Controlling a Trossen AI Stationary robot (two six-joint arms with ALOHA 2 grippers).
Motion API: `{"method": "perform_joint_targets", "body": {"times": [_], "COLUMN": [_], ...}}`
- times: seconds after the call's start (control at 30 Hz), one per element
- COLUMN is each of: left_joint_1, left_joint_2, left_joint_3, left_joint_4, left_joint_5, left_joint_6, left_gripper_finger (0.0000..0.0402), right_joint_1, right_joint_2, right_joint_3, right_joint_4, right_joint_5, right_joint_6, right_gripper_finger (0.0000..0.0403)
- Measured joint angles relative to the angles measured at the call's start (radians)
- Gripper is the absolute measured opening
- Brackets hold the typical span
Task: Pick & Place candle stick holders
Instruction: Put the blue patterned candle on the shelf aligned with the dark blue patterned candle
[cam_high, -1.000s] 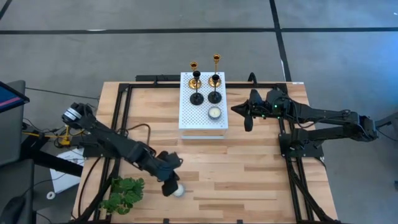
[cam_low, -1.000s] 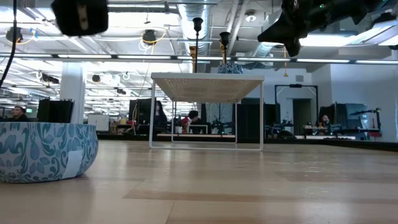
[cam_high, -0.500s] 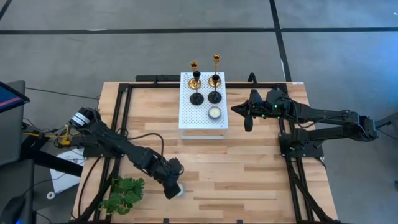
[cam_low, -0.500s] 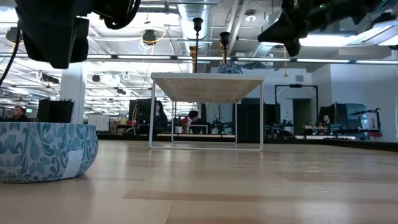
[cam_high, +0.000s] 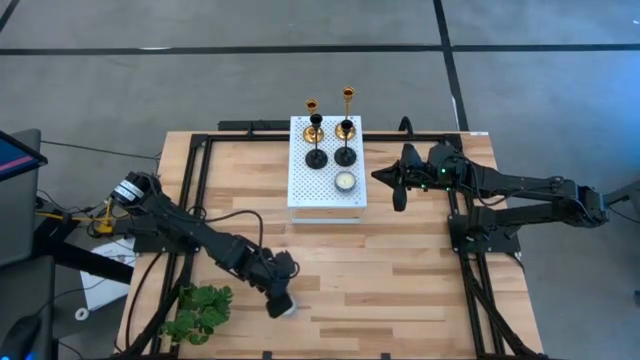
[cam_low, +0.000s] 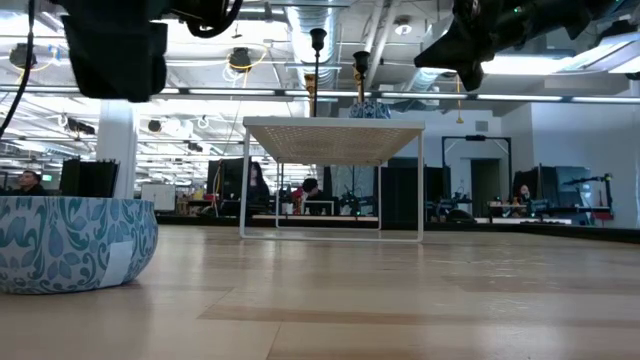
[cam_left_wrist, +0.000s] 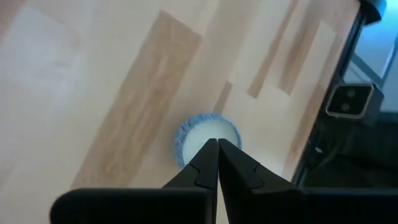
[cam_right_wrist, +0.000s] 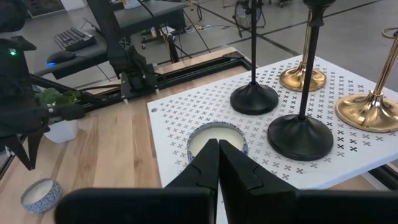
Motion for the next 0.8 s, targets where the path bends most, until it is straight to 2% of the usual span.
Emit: {"method": "perform_joint_targets", "body": {"times": [0.17, 0.33, 0.63, 0.8], "left_joint_1": [0.006, 0.011, 0.011, 0.009], "left_joint_2": [0.0, 0.0, 0.003, 0.005], "left_joint_3": [0.0, 0.0, -0.004, -0.064], "left_joint_4": [0.002, 0.002, 0.005, 0.008], "left_joint_5": [-0.084, -0.084, -0.08, -0.037], "left_joint_6": [-0.007, -0.008, -0.019, -0.089], "left_gripper_finger": [0.0022, 0.0049, 0.013, 0.0156], "right_joint_1": [0.0, 0.0, 0.0, 0.0], "right_joint_2": [0.0, 0.0, 0.0, 0.0], "right_joint_3": [0.0, 0.0, 0.0, 0.0], "right_joint_4": [0.0, 0.0, 0.0, 0.0], "right_joint_5": [0.0, 0.0, 0.0, 0.0], "right_joint_6": [0.0, 0.0, 0.0, 0.0], "right_gripper_finger": [0.0, 0.0, 0.0, 0.0]}}
